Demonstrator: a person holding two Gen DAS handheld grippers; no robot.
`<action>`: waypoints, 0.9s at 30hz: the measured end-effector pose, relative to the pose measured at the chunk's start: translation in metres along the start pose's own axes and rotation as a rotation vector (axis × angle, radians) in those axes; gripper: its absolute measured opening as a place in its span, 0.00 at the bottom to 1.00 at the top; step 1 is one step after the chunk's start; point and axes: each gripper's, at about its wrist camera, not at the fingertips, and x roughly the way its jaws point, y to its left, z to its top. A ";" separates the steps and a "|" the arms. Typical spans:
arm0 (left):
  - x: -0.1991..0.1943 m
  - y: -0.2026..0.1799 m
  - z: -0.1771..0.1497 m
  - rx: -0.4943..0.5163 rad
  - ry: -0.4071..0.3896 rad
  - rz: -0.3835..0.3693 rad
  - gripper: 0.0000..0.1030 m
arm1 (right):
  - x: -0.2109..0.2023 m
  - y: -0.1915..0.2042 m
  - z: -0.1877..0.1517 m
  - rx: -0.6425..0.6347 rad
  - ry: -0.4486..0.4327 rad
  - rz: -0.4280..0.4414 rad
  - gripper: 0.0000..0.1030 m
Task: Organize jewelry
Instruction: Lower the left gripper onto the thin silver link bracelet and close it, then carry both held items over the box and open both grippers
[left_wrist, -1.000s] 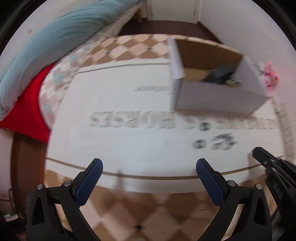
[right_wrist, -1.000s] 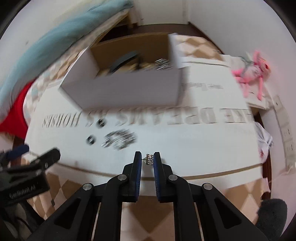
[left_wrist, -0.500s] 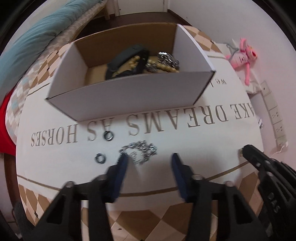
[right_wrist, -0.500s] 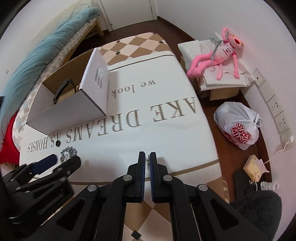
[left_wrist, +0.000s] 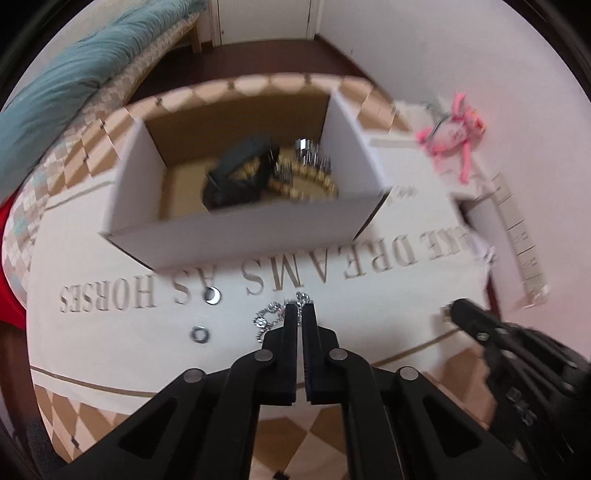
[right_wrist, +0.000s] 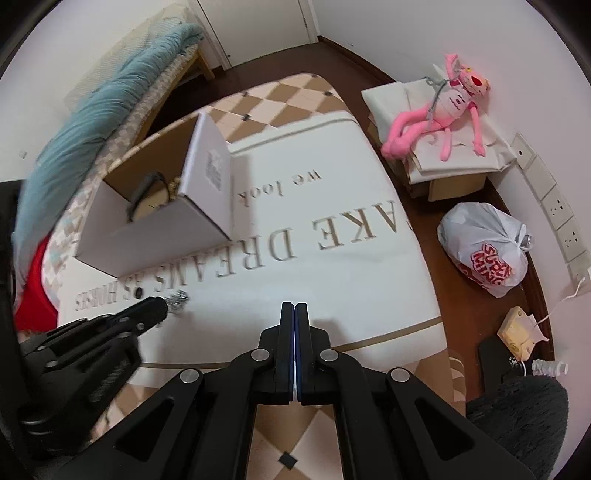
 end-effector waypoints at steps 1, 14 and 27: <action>-0.016 0.006 0.002 -0.008 -0.020 -0.022 0.00 | -0.005 0.003 0.002 -0.002 -0.007 0.015 0.00; -0.079 0.059 0.033 -0.129 -0.104 -0.113 0.07 | -0.058 0.034 0.036 -0.018 -0.101 0.155 0.00; 0.038 0.004 0.002 0.047 0.106 0.029 0.54 | -0.015 -0.005 0.005 0.066 -0.010 0.080 0.00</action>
